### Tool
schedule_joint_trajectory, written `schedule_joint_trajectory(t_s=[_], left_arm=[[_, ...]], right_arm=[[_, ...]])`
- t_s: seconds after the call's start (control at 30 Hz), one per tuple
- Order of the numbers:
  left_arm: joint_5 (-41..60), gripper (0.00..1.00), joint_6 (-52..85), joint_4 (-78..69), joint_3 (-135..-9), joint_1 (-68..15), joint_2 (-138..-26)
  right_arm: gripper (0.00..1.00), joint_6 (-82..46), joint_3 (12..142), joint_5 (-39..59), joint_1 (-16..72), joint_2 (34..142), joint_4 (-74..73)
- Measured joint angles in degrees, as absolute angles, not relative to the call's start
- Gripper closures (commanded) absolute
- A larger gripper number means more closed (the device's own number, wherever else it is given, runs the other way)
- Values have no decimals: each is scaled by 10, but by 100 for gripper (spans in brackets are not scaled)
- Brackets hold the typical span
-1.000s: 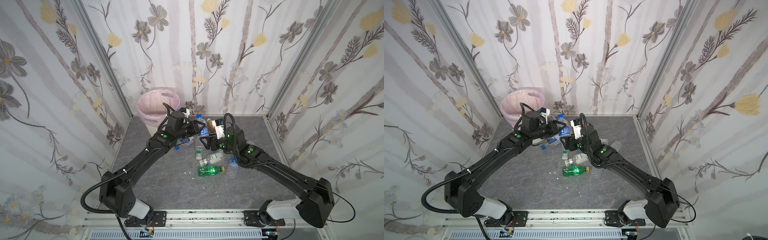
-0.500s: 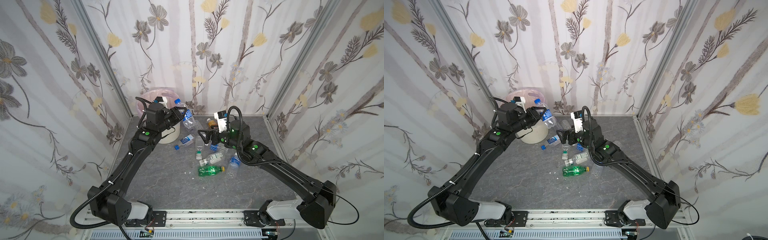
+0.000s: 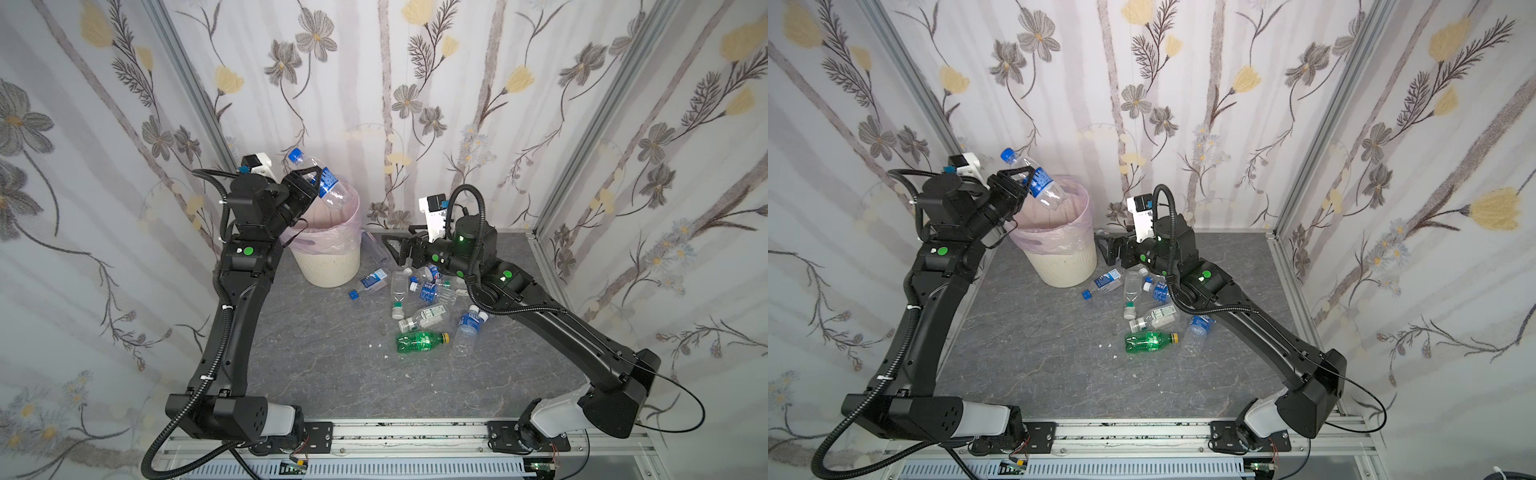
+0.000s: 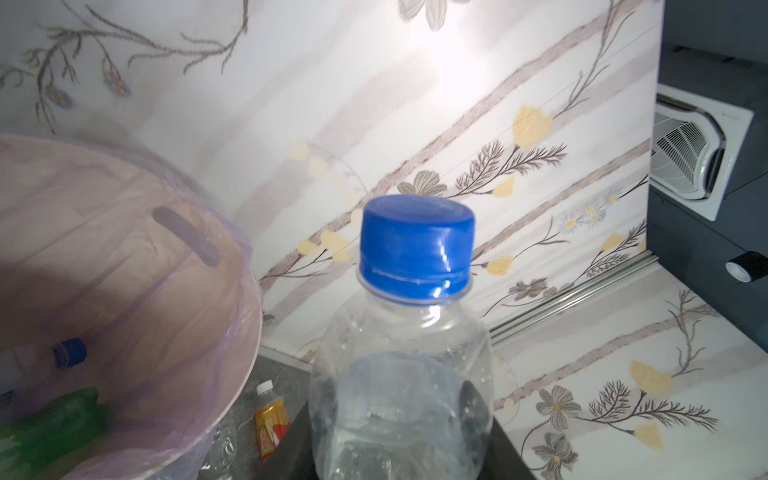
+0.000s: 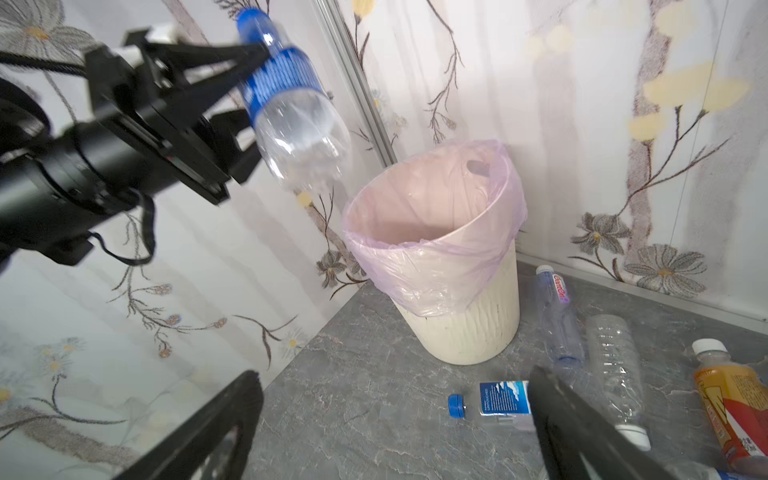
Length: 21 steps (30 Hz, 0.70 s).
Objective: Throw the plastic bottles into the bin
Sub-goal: 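Carry the bottle over the bin with the left gripper while the right gripper withdraws, then open the left gripper to drop the bottle into the bin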
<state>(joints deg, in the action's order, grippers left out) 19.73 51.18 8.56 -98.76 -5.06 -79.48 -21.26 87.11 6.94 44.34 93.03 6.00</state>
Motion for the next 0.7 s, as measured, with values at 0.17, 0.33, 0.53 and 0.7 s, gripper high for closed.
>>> schedule_joint_trajectory(t_s=[0.17,0.33,0.53,0.7], left_arm=[[173,62,495,74,-1047,-42,-783],[150,61,484,58,-1044,-30,-803],[170,15,488,71,-1034,10,-930],[202,0,495,103,-1051,9,-946]], right_arm=[[0,-209,872,70,446,935,63],[0,-209,872,69,449,941,67],[0,-215,860,69,453,942,69],[0,-220,832,67,457,927,72]])
